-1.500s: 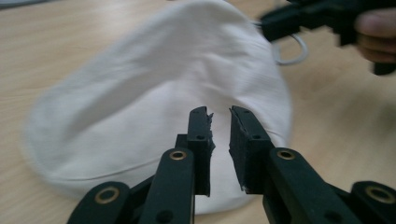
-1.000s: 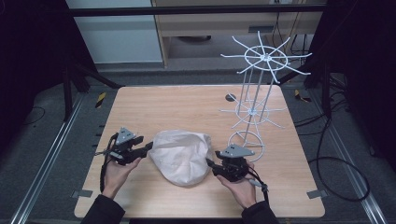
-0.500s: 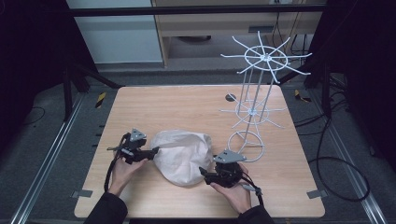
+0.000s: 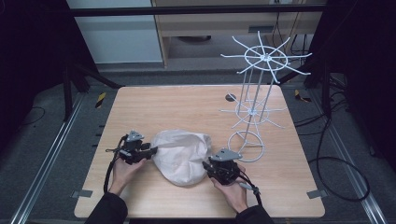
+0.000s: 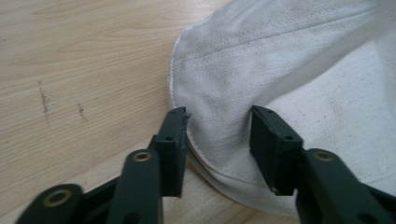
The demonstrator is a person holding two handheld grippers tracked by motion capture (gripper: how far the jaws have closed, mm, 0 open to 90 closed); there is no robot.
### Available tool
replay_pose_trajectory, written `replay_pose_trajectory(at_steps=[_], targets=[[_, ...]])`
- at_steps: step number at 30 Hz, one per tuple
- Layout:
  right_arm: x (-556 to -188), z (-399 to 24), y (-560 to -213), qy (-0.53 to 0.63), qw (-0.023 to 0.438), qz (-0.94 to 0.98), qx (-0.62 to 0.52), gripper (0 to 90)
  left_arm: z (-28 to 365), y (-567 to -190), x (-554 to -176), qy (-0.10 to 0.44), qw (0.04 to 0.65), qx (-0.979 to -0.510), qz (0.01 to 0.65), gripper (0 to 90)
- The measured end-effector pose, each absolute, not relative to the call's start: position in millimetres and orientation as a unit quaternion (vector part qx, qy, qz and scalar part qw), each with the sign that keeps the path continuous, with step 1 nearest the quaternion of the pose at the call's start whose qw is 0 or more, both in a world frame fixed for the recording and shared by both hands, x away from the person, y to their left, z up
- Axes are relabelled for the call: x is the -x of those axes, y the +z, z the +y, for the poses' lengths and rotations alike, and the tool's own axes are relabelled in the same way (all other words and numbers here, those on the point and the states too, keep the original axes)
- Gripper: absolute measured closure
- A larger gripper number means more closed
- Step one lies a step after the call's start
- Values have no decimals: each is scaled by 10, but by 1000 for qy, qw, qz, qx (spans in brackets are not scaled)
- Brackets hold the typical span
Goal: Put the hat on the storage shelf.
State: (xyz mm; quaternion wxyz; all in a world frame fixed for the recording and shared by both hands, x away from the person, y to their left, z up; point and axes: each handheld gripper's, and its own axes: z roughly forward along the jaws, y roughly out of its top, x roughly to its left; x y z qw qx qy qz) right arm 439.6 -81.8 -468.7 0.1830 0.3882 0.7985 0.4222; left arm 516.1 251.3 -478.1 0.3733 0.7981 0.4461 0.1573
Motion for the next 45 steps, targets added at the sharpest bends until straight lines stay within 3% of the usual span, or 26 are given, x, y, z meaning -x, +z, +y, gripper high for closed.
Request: replay_pose_trajectory(at_steps=[3, 10, 18, 38, 45], targets=[[-4413, -796, -4705, 419, 182, 801, -388, 751, 2510, -4789, -5161, 150, 371, -797, 452, 749], [-4456, -757, -4716, 415, 181, 806, -381, 809, 2483, -4788, -5150, 164, 355, -803, 450, 882], [-4464, -782, -4699, 414, 180, 806, -383, 833, 2450, -4736, -5061, 181, 347, -808, 440, 898], [-4737, -694, -4706, 412, 203, 801, -383, 831, 2550, -4695, -4267, 169, 342, -819, 428, 899], [-4754, -688, -4714, 412, 208, 801, -381, 810, 2542, -4654, -4146, 186, 347, -820, 415, 897]])
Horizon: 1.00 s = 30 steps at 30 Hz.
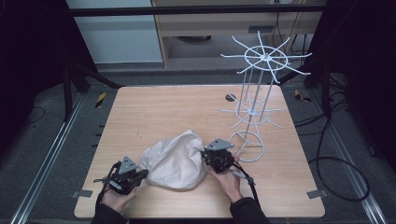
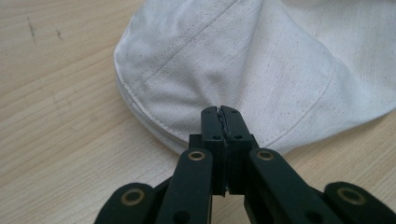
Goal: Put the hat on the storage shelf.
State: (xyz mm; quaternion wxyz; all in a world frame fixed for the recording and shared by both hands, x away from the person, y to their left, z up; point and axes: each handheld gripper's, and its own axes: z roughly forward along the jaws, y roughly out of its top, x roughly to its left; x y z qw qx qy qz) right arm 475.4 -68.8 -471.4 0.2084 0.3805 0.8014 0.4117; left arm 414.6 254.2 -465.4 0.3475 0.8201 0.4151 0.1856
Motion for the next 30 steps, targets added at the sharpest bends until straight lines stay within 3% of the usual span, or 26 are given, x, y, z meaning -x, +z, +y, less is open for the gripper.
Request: replay_pose_trajectory(at_steps=[10, 18, 30], targets=[[-4634, -902, -4605, 424, 216, 791, -384, 704, 2592, -4367, -4269, 217, 408, -794, 394, 642], [-4451, -1149, -4505, 425, 229, 787, -385, 630, 2480, -4168, -4447, 213, 430, -794, 373, 516], [-4174, -1658, -4545, 416, 232, 778, -410, 580, 2325, -4087, -4663, 203, 419, -814, 347, 426]])
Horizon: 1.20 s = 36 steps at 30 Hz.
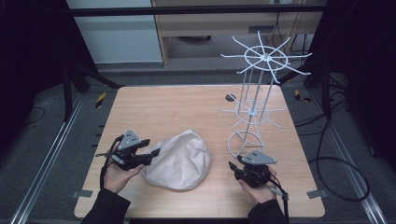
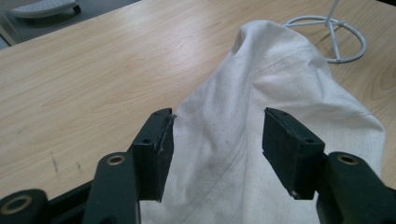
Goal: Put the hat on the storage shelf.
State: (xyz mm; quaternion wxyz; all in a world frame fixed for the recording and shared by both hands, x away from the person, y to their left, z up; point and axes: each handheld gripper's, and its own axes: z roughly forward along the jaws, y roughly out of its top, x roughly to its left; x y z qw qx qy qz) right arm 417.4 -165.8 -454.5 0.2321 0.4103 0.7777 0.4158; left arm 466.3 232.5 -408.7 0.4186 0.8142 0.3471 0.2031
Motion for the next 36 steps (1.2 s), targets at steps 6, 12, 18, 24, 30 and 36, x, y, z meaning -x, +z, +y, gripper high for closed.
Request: replay_pose_trajectory(at_steps=[6, 12, 18, 24, 30, 36], targets=[[-4088, -1883, -4586, 407, 240, 772, -425, 571, 2190, -4148, -4760, 197, 401, -828, 340, 403], [-4063, -2023, -4570, 405, 250, 762, -439, 563, 2041, -4233, -4886, 193, 382, -836, 342, 398], [-4065, -2070, -4579, 401, 251, 760, -446, 555, 1880, -4300, -4986, 191, 366, -847, 336, 407], [-4074, -2091, -4586, 401, 249, 759, -449, 547, 1757, -4396, -5060, 192, 345, -856, 335, 459], [-4084, -2104, -4590, 401, 247, 758, -452, 544, 1754, -4451, -5092, 181, 331, -857, 352, 561], [-4091, -2104, -4607, 398, 243, 759, -455, 543, 1773, -4497, -5120, 162, 324, -858, 364, 654]])
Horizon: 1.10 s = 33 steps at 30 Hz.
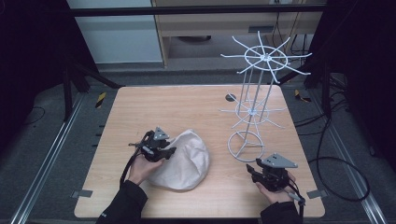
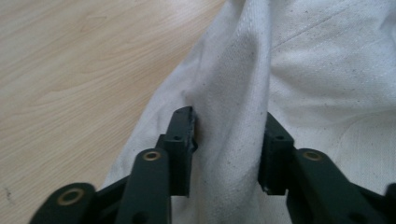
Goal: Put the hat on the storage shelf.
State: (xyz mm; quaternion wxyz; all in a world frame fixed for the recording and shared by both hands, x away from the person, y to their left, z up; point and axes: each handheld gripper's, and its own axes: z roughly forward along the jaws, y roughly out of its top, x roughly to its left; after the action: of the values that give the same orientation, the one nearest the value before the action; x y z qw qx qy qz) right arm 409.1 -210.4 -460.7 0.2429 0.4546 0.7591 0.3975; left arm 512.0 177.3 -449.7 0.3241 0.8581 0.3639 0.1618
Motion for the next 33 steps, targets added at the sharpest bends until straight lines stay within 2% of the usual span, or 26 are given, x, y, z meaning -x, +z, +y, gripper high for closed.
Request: replay_pose_trajectory(at_steps=[5, 7, 21, 33], targets=[[-4100, -2109, -4620, 395, 242, 760, -455, 543, 1797, -4513, -5117, 150, 323, -859, 369, 828], [-4100, -2107, -4625, 394, 240, 761, -457, 543, 1800, -4500, -5104, 155, 321, -858, 370, 866], [-4108, -2136, -4646, 394, 238, 761, -457, 542, 1882, -4285, -4927, 145, 367, -841, 371, 878], [-4101, -2174, -4635, 403, 239, 753, -463, 538, 2031, -3987, -4752, 164, 434, -805, 370, 879]])
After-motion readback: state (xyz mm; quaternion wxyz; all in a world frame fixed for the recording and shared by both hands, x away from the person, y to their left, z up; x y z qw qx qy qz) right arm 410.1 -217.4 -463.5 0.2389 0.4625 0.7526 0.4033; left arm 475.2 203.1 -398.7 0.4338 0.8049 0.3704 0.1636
